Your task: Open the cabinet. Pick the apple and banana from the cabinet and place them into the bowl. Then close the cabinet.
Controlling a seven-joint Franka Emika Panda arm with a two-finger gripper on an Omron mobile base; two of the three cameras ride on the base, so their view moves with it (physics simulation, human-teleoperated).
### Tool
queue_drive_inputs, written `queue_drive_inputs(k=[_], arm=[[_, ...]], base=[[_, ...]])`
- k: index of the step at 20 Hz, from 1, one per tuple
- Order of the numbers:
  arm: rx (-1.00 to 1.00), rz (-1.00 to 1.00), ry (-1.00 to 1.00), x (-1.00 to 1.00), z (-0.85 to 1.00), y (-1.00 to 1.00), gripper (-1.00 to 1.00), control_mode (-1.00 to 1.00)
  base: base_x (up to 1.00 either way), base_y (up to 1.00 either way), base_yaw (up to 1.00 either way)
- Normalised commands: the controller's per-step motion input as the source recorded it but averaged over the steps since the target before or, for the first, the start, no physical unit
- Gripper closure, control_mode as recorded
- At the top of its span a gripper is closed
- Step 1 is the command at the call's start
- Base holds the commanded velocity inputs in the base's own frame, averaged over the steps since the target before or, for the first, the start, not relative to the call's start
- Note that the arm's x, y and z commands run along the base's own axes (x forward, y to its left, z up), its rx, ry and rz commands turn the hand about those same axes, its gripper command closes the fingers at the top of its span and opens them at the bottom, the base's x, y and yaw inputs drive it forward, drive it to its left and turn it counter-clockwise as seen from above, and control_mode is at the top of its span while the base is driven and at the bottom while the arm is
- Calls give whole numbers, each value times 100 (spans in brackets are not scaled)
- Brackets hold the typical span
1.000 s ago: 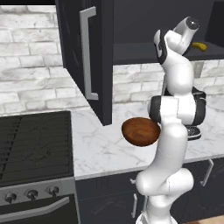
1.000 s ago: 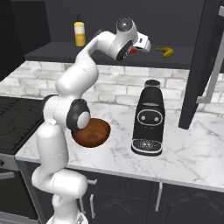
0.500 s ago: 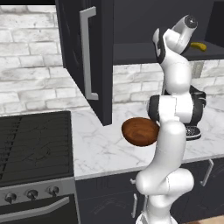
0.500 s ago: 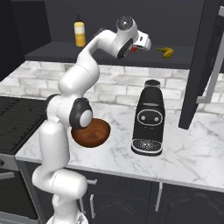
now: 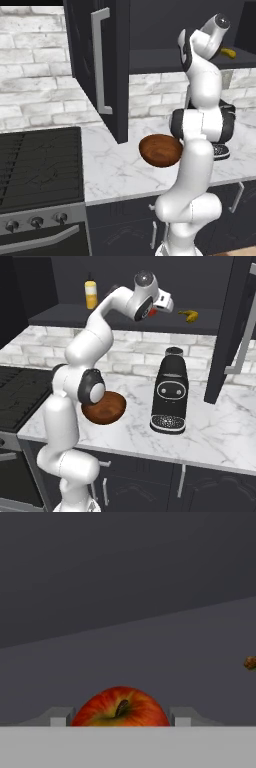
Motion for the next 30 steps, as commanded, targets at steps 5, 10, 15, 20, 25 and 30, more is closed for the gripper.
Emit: queue_drive_inputs(k=[5, 10, 15, 20, 25, 30], arm=[[0, 2, 0, -73, -8, 0, 100, -100], [0, 4, -2, -96, -9, 0, 100, -100], [0, 5, -5, -100, -4, 0, 100, -100], [0, 9, -3, -100, -9, 10, 100, -100], [-5, 17, 0, -100, -20, 44, 100, -100], [-7, 20, 2, -78, -46, 76, 100, -100]], base=[[0, 0, 0], [0, 0, 0], [0, 0, 0], [0, 0, 0], [0, 0, 0], [0, 0, 0]])
